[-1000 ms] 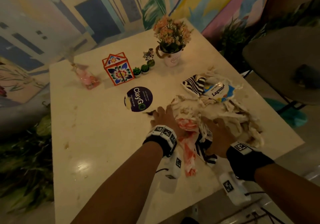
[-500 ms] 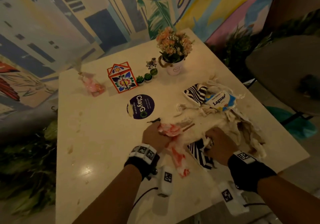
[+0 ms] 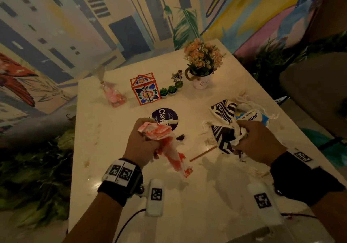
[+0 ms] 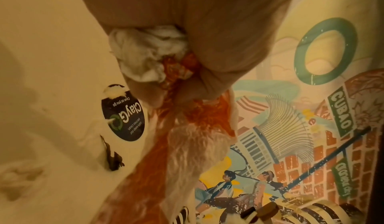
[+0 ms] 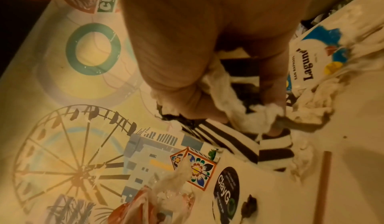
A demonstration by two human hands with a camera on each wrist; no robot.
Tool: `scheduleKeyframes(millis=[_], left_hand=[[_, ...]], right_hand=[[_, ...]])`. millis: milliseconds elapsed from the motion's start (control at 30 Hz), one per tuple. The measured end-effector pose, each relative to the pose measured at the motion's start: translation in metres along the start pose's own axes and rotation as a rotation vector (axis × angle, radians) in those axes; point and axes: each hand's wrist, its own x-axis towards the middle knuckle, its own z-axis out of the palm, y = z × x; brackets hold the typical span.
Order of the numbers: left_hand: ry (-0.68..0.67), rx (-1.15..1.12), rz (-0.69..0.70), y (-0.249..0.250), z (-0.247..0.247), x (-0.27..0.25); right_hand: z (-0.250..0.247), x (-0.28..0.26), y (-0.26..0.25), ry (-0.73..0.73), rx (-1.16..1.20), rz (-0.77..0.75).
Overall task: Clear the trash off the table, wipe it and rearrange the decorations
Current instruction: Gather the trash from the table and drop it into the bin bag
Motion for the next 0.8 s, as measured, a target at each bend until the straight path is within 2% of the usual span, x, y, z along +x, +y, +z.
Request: scheduleKeyframes(millis=[233, 567, 800], left_hand=[[0.038, -0.014, -0.123, -0.022, -0.033, -0.003], [0.048, -0.131, -0.168, -0.042, -0.130, -0.003], [0.200, -0.146, -0.183, -0.067, -0.197, 0.005]], right_hand=[[0.032, 0.010, -0.027, 0.052, -0.003, 0.006], [0.105, 0.008, -0.091, 0.106, 0.230, 0.047], [0.149, 0.009, -0.115, 0.050, 0.333, 0.080]])
